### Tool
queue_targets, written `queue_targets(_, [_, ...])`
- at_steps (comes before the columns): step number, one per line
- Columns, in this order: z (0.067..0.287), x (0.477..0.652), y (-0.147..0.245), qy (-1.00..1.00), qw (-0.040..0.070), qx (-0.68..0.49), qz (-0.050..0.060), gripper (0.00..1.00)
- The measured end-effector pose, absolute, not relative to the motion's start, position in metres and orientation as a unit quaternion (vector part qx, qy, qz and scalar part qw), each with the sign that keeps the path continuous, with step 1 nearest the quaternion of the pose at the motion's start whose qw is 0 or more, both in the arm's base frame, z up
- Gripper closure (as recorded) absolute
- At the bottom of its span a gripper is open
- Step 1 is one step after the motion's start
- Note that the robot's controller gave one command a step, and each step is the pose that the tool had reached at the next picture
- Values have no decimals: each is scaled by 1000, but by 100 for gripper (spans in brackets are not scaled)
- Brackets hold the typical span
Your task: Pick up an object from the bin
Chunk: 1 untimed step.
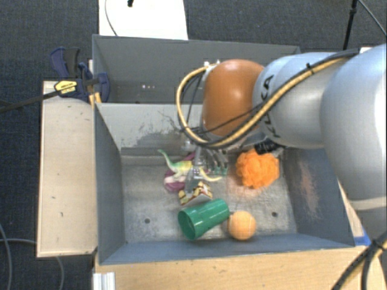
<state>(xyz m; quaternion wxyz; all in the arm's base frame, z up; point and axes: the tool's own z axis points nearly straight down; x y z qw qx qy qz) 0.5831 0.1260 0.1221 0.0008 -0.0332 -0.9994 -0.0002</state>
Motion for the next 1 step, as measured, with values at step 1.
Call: queue_targets(1, [111,587,100,-1000,-3,2,-1,0])
